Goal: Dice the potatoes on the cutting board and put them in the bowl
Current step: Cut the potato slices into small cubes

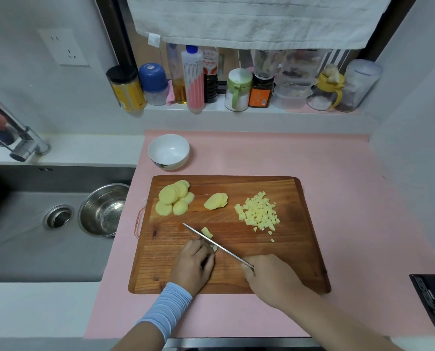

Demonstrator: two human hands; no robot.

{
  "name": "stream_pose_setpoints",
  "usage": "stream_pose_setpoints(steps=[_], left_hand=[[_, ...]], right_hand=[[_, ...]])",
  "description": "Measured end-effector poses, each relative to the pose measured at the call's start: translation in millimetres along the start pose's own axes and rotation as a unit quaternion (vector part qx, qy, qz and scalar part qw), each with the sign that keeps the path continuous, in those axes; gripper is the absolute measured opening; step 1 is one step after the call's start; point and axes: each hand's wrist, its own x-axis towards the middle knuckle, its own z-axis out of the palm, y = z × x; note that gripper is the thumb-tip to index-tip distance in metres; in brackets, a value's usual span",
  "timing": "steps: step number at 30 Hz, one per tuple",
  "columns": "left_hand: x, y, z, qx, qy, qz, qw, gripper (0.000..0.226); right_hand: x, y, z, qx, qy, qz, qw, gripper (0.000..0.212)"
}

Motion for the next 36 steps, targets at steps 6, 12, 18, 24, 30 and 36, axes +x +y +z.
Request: stream_pose_setpoints(steps=[6,12,18,24,30,36], left_hand=[[-1,-1,1,-0.002,-0.002,-0.002,1.0,0.01],[-12,2,-5,-0.004,0.023,0.0,1.0,0.004],[-14,3,-5,0.019,0.009,0.01,1.0,0.016],[-8,4,-5,0.013,0.001,0.003,1.0,0.016],[-10,4,-6,-0.004,0.001,0.003,1.0,0.01],[-9,3,-5,-0.011,0.001,-0.002,1.0,0.007]], right_hand=[[25,-23,5,-0.004,0.004,0.011,1.0,0.041],[25,-21,2,-0.002,-0.005,0.021,1.0,0.041],[25,-22,-1,-0.004,-0.011,0.01,1.0,0.04],[7,-21,-5,-0.027,0.021,-0.025,0.999,0.043],[-13,-9,-6,-0.022,0.019,-0.022,0.999,0.033],[-6,-7,-2,-0.011,-0.008,0.009,1.0,0.041]])
